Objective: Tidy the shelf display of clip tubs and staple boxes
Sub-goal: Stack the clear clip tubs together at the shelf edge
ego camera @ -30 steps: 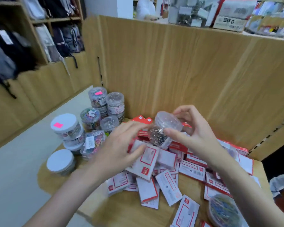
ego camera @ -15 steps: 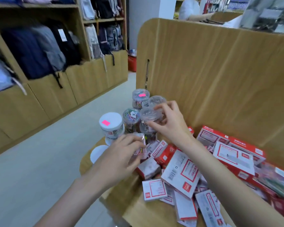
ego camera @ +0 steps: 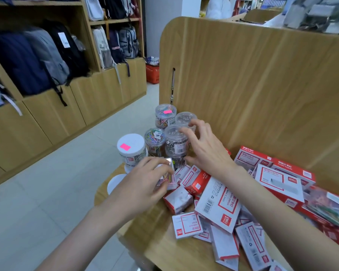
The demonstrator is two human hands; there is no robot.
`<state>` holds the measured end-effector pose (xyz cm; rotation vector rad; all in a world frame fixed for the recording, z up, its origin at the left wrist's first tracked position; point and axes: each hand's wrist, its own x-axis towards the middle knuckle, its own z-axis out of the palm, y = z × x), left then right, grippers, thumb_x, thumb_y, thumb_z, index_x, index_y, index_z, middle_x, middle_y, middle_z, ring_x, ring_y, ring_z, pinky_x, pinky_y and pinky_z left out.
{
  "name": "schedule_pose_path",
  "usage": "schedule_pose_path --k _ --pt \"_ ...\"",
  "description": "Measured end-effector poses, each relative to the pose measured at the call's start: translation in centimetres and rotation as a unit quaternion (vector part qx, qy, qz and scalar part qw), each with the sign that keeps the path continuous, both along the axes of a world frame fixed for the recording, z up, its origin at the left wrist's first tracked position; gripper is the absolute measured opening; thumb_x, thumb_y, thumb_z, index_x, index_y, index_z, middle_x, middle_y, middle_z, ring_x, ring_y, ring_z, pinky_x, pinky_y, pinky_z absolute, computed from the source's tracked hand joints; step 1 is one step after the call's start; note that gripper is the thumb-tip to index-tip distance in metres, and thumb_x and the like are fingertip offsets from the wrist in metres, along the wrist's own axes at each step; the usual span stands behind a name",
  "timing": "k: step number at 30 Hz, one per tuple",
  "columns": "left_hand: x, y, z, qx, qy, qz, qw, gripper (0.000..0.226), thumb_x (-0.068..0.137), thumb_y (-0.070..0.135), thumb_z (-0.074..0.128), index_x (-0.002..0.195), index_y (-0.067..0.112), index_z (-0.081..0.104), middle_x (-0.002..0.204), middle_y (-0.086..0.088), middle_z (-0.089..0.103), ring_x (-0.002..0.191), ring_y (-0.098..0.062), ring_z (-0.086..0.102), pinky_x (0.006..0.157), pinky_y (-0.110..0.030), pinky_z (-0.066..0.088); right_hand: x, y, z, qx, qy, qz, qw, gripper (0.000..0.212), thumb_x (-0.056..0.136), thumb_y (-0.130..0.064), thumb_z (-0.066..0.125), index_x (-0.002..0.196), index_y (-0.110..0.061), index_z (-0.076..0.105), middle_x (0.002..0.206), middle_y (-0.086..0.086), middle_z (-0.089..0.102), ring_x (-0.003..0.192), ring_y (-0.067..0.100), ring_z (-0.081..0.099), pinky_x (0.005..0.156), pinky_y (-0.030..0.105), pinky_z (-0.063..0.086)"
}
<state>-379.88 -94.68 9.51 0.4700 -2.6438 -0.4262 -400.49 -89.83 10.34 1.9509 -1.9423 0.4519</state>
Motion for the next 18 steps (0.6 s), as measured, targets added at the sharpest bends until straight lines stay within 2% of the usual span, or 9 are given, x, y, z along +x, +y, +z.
schedule_pose_path --k 7,10,14,18 --pt "0.0 -0.2 -0.2 0.003 0.007 -0.005 1.000 0.027 0.082 0.028 0.043 0.095 0.016 0.064 0.106 0.001 0.062 0.099 -0.012 0.045 0.086 -0.018 0.032 -0.1 -0.3 0.6 0.008 0.014 0.009 1.000 0.084 0.046 -0.021 0.085 0.117 -0.014 0.039 0.119 0.010 0.030 0.094 0.031 0.050 0.067 0.037 0.052" --pt "0.0 -0.2 -0.1 0.008 0.014 -0.008 1.000 0.027 0.083 0.028 0.044 0.095 0.015 0.064 0.106 0.001 0.062 0.099 -0.011 0.046 0.086 -0.017 0.032 -0.3 -0.2 1.1 0.019 0.013 0.010 1.000 0.081 0.048 -0.019 0.084 0.116 -0.016 0.040 0.119 0.013 0.039 0.094 0.030 0.049 0.066 0.036 0.051" --pt "-0.1 -0.2 0.0 0.015 0.029 -0.009 0.999 0.026 0.084 0.028 0.044 0.093 0.014 0.064 0.104 0.002 0.062 0.096 -0.011 0.048 0.084 -0.016 0.034 -0.4 0.1 1.7 0.028 0.005 0.026 0.999 0.083 0.055 -0.021 0.081 0.124 -0.019 0.035 0.124 0.015 0.041 0.101 0.029 0.046 0.072 0.035 0.048" --pt "-0.4 -0.3 0.1 0.015 0.022 -0.016 1.000 0.029 0.085 0.029 0.042 0.095 0.014 0.065 0.105 0.001 0.062 0.095 -0.016 0.054 0.084 -0.020 0.036 -0.7 1.2 2.0 0.043 -0.012 0.017 0.999 0.083 0.062 -0.023 0.078 0.131 -0.022 0.032 0.126 0.012 0.038 0.103 0.026 0.042 0.069 0.027 0.040"
